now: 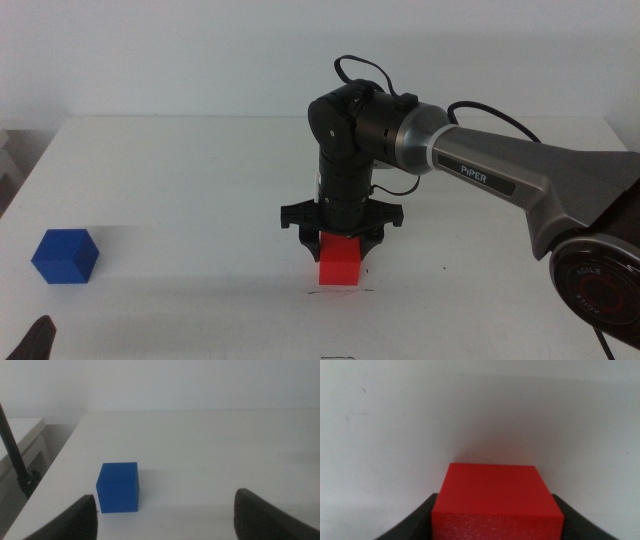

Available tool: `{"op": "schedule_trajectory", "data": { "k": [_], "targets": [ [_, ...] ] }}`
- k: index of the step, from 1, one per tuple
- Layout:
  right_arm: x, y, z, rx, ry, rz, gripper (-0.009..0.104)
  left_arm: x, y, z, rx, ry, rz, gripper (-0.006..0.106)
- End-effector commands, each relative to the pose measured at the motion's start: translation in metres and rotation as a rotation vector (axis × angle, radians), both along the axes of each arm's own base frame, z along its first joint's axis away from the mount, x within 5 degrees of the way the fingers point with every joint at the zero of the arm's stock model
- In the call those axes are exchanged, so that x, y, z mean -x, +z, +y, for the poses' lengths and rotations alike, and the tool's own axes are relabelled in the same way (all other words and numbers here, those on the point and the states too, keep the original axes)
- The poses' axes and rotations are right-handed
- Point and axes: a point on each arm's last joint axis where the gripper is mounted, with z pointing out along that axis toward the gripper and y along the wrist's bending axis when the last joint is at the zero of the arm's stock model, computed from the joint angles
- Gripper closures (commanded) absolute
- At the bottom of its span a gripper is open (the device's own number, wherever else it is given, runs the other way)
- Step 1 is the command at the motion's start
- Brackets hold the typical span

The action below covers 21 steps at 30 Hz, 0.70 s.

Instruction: Stack red cubes first, then green, then blue cubes in a specific spot.

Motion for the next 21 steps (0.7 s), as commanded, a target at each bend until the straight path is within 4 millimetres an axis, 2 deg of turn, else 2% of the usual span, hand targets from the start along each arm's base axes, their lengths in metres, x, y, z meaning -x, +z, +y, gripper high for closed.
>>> {"op": "schedule_trajectory", "data": {
  "k": [1, 4, 7, 9, 11, 17, 21],
  "targets": [
    [0.004, 0.024, -0.008, 0.025, 0.010, -0.003, 0.040, 0.002, 0.016, 0.000, 0.018, 0.002, -0.126, 0.007],
    [0.004, 0.024, -0.008, 0.027, 0.031, -0.005, 0.021, 0.002, 0.016, 0.000, 0.018, 0.002, -0.126, 0.007],
    [0.004, 0.027, -0.007, 0.021, 0.045, -0.007, 0.008, 0.002, 0.016, 0.000, 0.018, 0.002, -0.126, 0.007],
    [0.004, 0.035, -0.006, -0.003, 0.066, -0.020, 0.004, 0.002, 0.016, 0.000, 0.018, 0.002, -0.126, 0.007],
    [0.004, 0.051, -0.005, -0.035, 0.097, -0.056, 0.002, 0.002, 0.016, 0.000, 0.018, 0.002, -0.126, 0.007],
    [0.005, 0.122, -0.012, -0.131, 0.118, -0.235, 0.002, 0.002, 0.016, 0.000, 0.018, 0.002, -0.126, 0.007],
    [-0.001, 0.159, -0.033, -0.104, 0.086, -0.377, 0.002, 0.002, 0.016, 0.000, 0.018, 0.002, -0.126, 0.007]
  ]
}}
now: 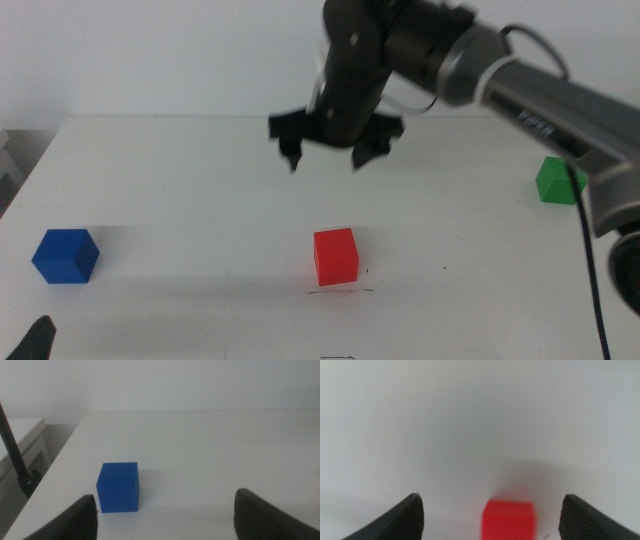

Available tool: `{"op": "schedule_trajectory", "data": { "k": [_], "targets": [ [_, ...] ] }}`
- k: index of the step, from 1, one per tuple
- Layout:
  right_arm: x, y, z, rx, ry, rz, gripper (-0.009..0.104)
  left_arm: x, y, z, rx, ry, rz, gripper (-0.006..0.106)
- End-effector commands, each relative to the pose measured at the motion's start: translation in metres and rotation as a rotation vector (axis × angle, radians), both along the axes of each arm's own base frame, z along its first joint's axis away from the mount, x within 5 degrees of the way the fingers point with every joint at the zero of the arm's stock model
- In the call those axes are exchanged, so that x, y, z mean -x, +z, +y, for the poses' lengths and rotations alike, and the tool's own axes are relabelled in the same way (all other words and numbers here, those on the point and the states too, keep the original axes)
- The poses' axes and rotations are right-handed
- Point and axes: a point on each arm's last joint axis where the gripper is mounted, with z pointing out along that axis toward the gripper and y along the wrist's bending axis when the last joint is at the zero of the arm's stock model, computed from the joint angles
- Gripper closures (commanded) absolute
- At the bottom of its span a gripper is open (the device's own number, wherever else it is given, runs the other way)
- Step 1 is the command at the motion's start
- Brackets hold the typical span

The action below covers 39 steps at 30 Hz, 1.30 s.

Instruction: Stack red cubes first, then green, then blue cubes in a specific spot.

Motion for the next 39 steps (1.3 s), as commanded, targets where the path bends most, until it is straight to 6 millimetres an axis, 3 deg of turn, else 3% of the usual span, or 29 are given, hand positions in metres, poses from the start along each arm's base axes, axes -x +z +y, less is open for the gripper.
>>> {"op": "schedule_trajectory", "data": {
  "k": [1, 8, 13, 20, 23, 29, 39],
  "targets": [
    [0.004, 0.056, -0.033, 0.029, -0.048, -0.123, 0.003, 0.002, 0.016, 0.000, 0.018, 0.002, -0.126, 0.007],
    [-0.028, 0.069, -0.097, 0.093, -0.157, -0.185, 0.007, 0.002, 0.016, 0.000, 0.018, 0.002, -0.126, 0.007],
    [-0.056, 0.068, -0.167, 0.118, -0.311, -0.178, 0.008, 0.002, 0.016, 0.000, 0.018, 0.002, -0.126, 0.007],
    [-0.080, 0.054, -0.262, 0.187, -0.447, -0.142, 0.008, 0.002, 0.016, 0.000, 0.018, 0.002, -0.126, 0.007],
    [-0.087, 0.043, -0.294, 0.198, -0.464, -0.109, 0.008, 0.002, 0.016, 0.000, 0.018, 0.002, -0.126, 0.007],
    [-0.094, 0.024, -0.322, 0.155, -0.471, -0.051, 0.008, 0.002, 0.016, 0.000, 0.018, 0.002, -0.126, 0.007],
    [-0.109, -0.015, -0.324, 0.183, -0.428, 0.029, 0.008, 0.002, 0.016, 0.000, 0.018, 0.002, -0.126, 0.007]
  ]
}}
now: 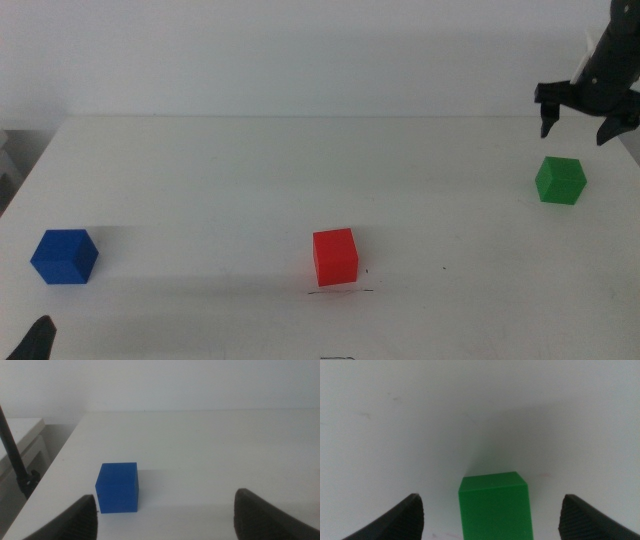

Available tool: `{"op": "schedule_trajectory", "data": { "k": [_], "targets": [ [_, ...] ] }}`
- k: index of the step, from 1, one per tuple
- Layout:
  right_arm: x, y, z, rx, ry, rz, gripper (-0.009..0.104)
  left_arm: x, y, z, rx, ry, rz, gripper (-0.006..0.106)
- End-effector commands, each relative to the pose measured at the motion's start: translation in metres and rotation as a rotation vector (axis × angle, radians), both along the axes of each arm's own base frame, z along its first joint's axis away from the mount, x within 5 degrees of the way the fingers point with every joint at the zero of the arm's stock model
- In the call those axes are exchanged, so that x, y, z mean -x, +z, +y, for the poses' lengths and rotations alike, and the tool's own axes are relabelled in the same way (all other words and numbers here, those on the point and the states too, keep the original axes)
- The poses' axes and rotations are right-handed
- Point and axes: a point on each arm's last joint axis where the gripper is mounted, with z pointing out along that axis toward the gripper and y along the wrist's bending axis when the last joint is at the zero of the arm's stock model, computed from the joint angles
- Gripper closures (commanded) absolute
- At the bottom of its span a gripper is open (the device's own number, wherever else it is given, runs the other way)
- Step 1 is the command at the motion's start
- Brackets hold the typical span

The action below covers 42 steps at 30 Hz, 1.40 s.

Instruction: Stack red cubes first, then green, then blue cubes in a specific spot.

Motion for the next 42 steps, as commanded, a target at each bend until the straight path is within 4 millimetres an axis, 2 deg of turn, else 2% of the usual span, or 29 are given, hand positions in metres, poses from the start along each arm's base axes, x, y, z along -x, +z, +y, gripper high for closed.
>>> {"op": "schedule_trajectory", "data": {
  "k": [1, 17, 24, 25, 26, 27, 29, 35, 42],
  "targets": [
    [0.010, 0.031, -0.003, 0.018, 0.003, -0.026, 0.008, 0.002, 0.016, 0.000, 0.018, 0.002, -0.126, 0.007],
    [0.001, -0.002, -0.003, 0.012, 0.022, 0.043, 0.008, 0.002, 0.016, 0.000, 0.018, 0.002, -0.126, 0.007],
    [-0.001, -0.008, -0.003, 0.011, 0.022, 0.056, 0.008, 0.002, 0.016, 0.000, 0.018, 0.002, -0.126, 0.007],
    [-0.001, -0.008, -0.003, 0.011, 0.022, 0.056, 0.011, 0.002, 0.016, 0.000, 0.018, 0.002, -0.126, 0.007],
    [-0.001, -0.008, -0.003, 0.012, 0.025, 0.057, 0.019, 0.002, 0.016, 0.000, 0.018, 0.002, -0.126, 0.007],
    [-0.001, -0.008, -0.002, -0.003, 0.034, 0.057, 0.032, 0.002, 0.016, 0.000, 0.018, 0.002, -0.126, 0.007],
    [-0.001, -0.008, 0.000, -0.020, 0.046, 0.056, 0.037, 0.002, 0.016, 0.000, 0.018, 0.002, -0.126, 0.007],
    [-0.001, -0.009, 0.001, -0.029, 0.048, 0.056, 0.040, 0.002, 0.016, 0.000, 0.018, 0.002, -0.126, 0.007],
    [0.006, -0.031, 0.001, -0.029, 0.047, 0.140, 0.039, 0.002, 0.016, 0.000, 0.018, 0.002, -0.126, 0.007]
  ]
}}
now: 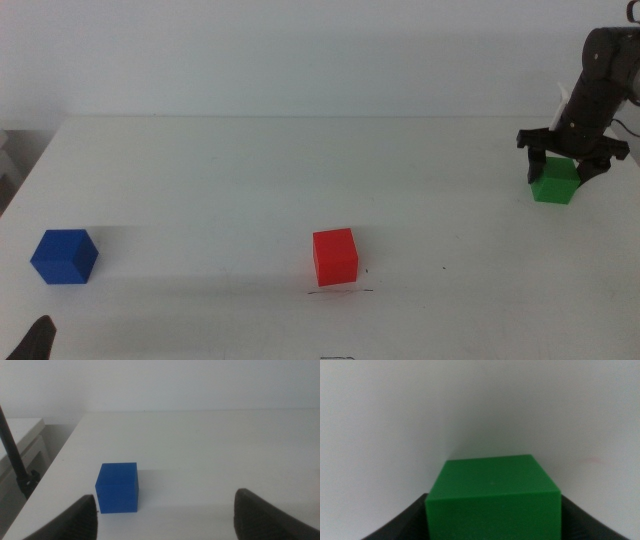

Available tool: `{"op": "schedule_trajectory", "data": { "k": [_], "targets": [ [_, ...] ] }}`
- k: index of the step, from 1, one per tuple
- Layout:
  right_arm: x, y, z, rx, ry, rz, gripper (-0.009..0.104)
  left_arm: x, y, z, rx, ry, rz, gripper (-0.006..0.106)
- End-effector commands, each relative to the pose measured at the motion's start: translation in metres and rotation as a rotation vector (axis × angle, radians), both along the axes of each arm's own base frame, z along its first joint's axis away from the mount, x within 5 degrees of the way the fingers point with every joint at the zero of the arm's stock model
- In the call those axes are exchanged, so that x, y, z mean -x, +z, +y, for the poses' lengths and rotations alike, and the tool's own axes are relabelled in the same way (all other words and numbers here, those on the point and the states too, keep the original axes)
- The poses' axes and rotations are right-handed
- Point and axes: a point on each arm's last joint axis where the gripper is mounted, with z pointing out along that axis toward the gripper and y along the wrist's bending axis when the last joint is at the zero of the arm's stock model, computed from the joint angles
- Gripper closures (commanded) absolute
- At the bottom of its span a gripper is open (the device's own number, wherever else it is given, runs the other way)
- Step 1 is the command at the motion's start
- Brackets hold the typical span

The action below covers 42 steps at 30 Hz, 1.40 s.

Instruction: Stack red cubes first, then green, then blue cubes in a specific spot.

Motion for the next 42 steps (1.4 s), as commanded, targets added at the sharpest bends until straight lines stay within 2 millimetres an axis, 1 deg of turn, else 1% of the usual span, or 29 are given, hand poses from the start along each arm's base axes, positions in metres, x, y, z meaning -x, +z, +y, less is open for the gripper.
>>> {"op": "schedule_trajectory", "data": {
  "k": [1, 3, 4, 6, 8, 9, 11, 13, 15, 17, 18, 21, 23, 26, 30, 32, 34, 37, 40, 42],
  "targets": [
    [0.010, 0.037, -0.004, 0.017, 0.003, -0.018, 0.040, 0.002, 0.016, 0.000, 0.018, 0.002, -0.126, 0.007],
    [0.010, 0.037, -0.005, 0.033, 0.003, -0.019, 0.046, 0.002, 0.016, 0.000, 0.018, 0.002, -0.126, 0.007],
    [0.010, 0.038, -0.006, 0.045, 0.004, -0.020, 0.052, 0.002, 0.016, 0.000, 0.018, 0.002, -0.126, 0.007],
    [0.011, 0.043, -0.009, 0.075, 0.009, -0.030, 0.071, 0.002, 0.016, 0.000, 0.018, 0.002, -0.126, 0.007],
    [0.012, 0.053, -0.009, 0.113, 0.033, -0.053, 0.095, 0.002, 0.016, 0.000, 0.018, 0.002, -0.126, 0.007],
    [0.013, 0.058, -0.008, 0.123, 0.041, -0.065, 0.096, 0.002, 0.016, 0.000, 0.018, 0.002, -0.126, 0.007],
    [0.017, 0.076, -0.003, 0.124, 0.052, -0.102, 0.096, 0.002, 0.016, 0.000, 0.018, 0.002, -0.126, 0.007],
    [0.024, 0.094, 0.006, 0.107, 0.063, -0.136, 0.096, 0.002, 0.016, 0.000, 0.018, 0.002, -0.126, 0.007],
    [0.031, 0.108, 0.023, 0.075, 0.091, -0.159, 0.096, 0.002, 0.016, 0.000, 0.018, 0.002, -0.126, 0.007],
    [0.044, 0.119, 0.050, 0.051, 0.147, -0.167, 0.096, 0.002, 0.016, 0.000, 0.018, 0.002, -0.126, 0.007],
    [0.051, 0.121, 0.063, 0.049, 0.176, -0.160, 0.096, 0.002, 0.016, 0.000, 0.018, 0.002, -0.126, 0.007],
    [0.078, 0.118, 0.114, 0.065, 0.275, -0.134, 0.096, 0.002, 0.016, 0.000, 0.018, 0.002, -0.126, 0.007],
    [0.095, 0.115, 0.145, 0.072, 0.302, -0.136, 0.096, 0.002, 0.016, 0.000, 0.018, 0.002, -0.126, 0.007],
    [0.115, 0.116, 0.182, 0.070, 0.337, -0.137, 0.096, 0.002, 0.016, 0.000, 0.018, 0.002, -0.126, 0.007],
    [0.136, 0.124, 0.224, 0.071, 0.370, -0.156, 0.096, 0.002, 0.016, 0.000, 0.018, 0.002, -0.126, 0.007],
    [0.146, 0.128, 0.242, 0.054, 0.375, -0.160, 0.096, 0.002, 0.016, 0.000, 0.018, 0.002, -0.126, 0.007],
    [0.154, 0.132, 0.256, 0.033, 0.366, -0.175, 0.096, 0.002, 0.016, 0.000, 0.018, 0.002, -0.126, 0.007],
    [0.166, 0.134, 0.277, -0.047, 0.341, -0.183, 0.096, 0.002, 0.016, 0.000, 0.018, 0.002, -0.126, 0.007],
    [0.175, 0.133, 0.290, -0.076, 0.370, -0.167, 0.096, 0.002, 0.016, 0.000, 0.018, 0.002, -0.126, 0.007],
    [0.176, 0.128, 0.295, -0.065, 0.360, -0.164, 0.096, 0.002, 0.016, 0.000, 0.018, 0.002, -0.126, 0.007]
  ]
}}
